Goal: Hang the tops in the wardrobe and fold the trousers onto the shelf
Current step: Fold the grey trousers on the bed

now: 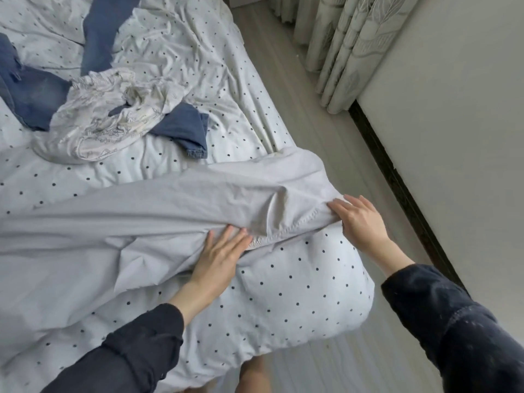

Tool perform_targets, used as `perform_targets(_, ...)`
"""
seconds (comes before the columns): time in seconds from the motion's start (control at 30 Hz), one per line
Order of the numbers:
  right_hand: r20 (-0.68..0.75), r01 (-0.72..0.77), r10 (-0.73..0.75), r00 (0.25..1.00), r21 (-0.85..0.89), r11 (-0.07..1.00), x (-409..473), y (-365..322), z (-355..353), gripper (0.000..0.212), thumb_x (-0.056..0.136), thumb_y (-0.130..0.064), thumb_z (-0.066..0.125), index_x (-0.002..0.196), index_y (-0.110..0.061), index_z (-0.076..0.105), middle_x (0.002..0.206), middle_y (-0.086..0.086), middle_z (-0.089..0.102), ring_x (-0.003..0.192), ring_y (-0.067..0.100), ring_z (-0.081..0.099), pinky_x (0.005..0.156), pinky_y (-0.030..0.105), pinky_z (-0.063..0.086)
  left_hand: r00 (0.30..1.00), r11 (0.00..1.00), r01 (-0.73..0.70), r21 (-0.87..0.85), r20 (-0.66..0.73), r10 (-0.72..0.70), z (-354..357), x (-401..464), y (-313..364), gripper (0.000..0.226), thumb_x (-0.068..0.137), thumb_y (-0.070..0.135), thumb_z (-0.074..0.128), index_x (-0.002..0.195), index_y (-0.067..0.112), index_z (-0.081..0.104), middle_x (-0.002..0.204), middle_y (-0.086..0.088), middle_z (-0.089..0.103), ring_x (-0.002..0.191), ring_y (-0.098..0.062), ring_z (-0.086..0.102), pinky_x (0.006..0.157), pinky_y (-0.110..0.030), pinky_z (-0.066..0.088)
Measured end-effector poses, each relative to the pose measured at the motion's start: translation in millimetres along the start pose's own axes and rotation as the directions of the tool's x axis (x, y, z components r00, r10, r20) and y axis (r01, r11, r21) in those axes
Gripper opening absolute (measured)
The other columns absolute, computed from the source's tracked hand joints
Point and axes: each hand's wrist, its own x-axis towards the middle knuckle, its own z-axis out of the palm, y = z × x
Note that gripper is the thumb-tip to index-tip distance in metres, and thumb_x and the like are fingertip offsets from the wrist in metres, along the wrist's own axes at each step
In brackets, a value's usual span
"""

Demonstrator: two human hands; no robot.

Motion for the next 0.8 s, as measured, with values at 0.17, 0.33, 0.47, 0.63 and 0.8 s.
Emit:
perform_targets(0.17,0.479,-0.308,0.262,0.838,0.019,0.951,-5,-28,1,0.061,0.085,0.001,0.036,0.141,-0.021,0.031,0.141,0.001,0.038,0.134,0.026,0.032,0.113,0.055,0.015,0.994,0.985,0.016,-0.171,0.113,0.004,2,-10,4,0.071,0.067,-0.015,0.053,0.133,0.011,0.052,0.141,-0.006,0.048,0.133,-0.034,0.040,0.098,-0.064,0.035)
perform_targets(0.33,0.323,-0.452,0.361,0.875,0.279,0.847,6,-96,-16,0.058,0.100,-0.017,0.025,0.151,-0.015,-0.002,0.159,0.000,-0.002,0.146,0.022,-0.004,0.112,0.058,-0.004,0.974,0.932,0.074,-0.356,0.224,0.008,3,-34,12,0.056,0.095,0.041,0.015,0.145,0.022,0.033,0.154,0.004,0.027,0.144,-0.015,0.017,0.118,-0.044,0.013)
perform_targets(0.47,0.157,-0.120,0.083,0.984,0.243,0.963,9,-179,-24,0.056,0.100,-0.043,0.014,0.151,-0.024,-0.001,0.159,0.000,-0.006,0.146,0.022,-0.008,0.112,0.057,-0.008,0.994,0.949,0.085,-0.302,-0.037,-0.101,-5,-70,-6,0.044,0.091,0.017,0.034,0.132,0.013,0.051,0.135,-0.006,0.054,0.132,-0.025,0.043,0.104,-0.059,0.034)
perform_targets(0.63,0.062,0.186,-0.193,0.979,0.114,0.976,5,-299,-4,0.062,0.092,-0.046,0.016,0.146,-0.021,0.033,0.154,0.009,0.026,0.142,0.033,0.022,0.107,0.065,0.013,0.921,0.924,0.364,-0.117,-0.100,-0.375,-9,-141,-78,0.052,0.088,0.023,0.034,0.140,0.018,0.034,0.147,-0.011,0.040,0.138,-0.029,0.029,0.109,-0.061,0.017)
perform_targets(0.8,-0.067,0.274,-0.268,0.961,0.113,0.955,-12,-420,19,0.052,0.093,-0.040,0.030,0.139,-0.019,0.042,0.148,0.011,0.039,0.138,0.032,0.032,0.102,0.065,0.020,0.850,0.864,0.488,-0.124,-0.157,-0.503,-9,-240,-174,0.046,0.099,0.033,0.022,0.141,0.019,0.033,0.150,-0.009,0.033,0.141,-0.026,0.020,0.109,-0.058,-0.001)
